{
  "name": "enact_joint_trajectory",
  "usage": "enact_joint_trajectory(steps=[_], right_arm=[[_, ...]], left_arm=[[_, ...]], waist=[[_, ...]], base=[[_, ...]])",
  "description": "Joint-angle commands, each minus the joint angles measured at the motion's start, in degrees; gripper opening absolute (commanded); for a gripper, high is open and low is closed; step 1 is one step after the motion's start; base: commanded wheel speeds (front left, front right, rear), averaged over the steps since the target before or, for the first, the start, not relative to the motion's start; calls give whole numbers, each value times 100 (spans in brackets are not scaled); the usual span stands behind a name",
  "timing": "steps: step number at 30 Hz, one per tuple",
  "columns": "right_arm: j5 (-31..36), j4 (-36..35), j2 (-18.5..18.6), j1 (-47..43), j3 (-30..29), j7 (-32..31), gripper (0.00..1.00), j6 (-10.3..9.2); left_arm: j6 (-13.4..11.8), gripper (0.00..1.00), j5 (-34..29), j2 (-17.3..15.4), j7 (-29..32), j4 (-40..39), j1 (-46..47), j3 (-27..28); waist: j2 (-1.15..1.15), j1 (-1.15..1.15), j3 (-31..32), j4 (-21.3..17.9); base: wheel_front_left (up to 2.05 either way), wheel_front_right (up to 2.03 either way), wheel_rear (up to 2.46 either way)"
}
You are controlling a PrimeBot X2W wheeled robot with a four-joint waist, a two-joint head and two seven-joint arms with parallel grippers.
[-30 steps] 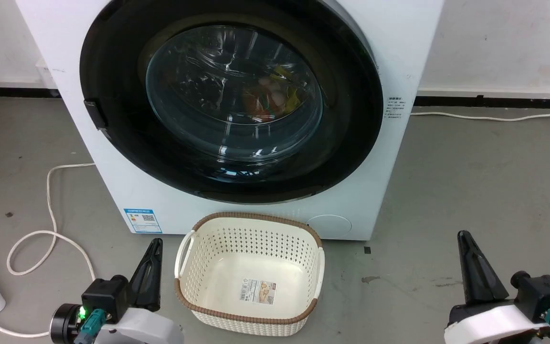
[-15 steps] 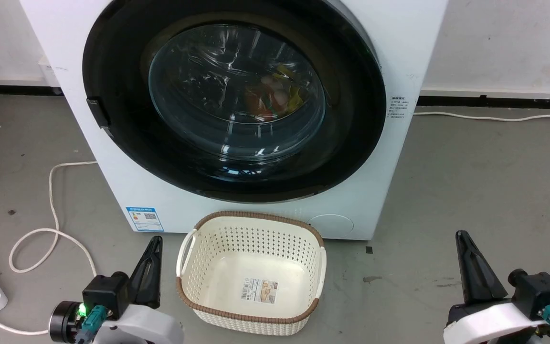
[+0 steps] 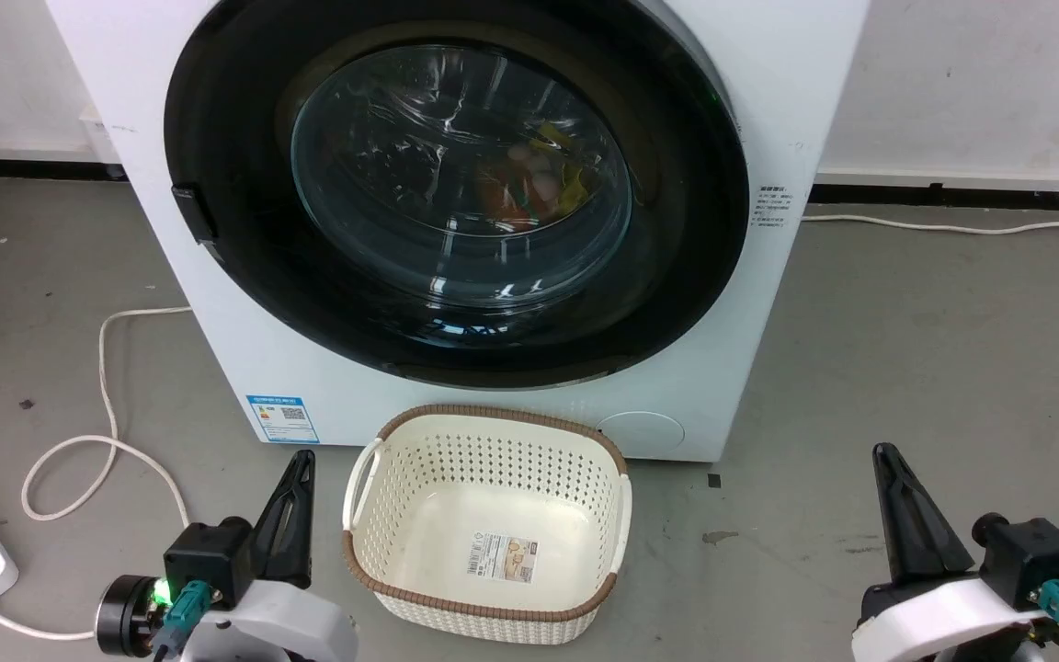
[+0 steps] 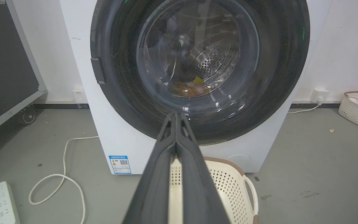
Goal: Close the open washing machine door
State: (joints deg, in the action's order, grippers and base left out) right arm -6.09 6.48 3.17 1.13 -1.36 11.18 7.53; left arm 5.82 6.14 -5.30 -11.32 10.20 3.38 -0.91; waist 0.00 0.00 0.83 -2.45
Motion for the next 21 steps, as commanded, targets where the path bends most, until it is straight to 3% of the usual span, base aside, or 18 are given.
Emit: enact_joint_trajectory(steps=[1, 21], right_arm=[[42, -62, -7, -29, 13, -27, 0, -1], [158, -181, -12, -46, 38, -249, 0, -2]], left_arm=[[-42, 0, -42, 19, 42, -51, -80, 13], [-152, 0, -159, 64, 264, -248, -133, 29]], waist=[[0, 0, -1, 4], [0, 0, -18, 53]], base=[[0, 0, 0], [0, 0, 0]])
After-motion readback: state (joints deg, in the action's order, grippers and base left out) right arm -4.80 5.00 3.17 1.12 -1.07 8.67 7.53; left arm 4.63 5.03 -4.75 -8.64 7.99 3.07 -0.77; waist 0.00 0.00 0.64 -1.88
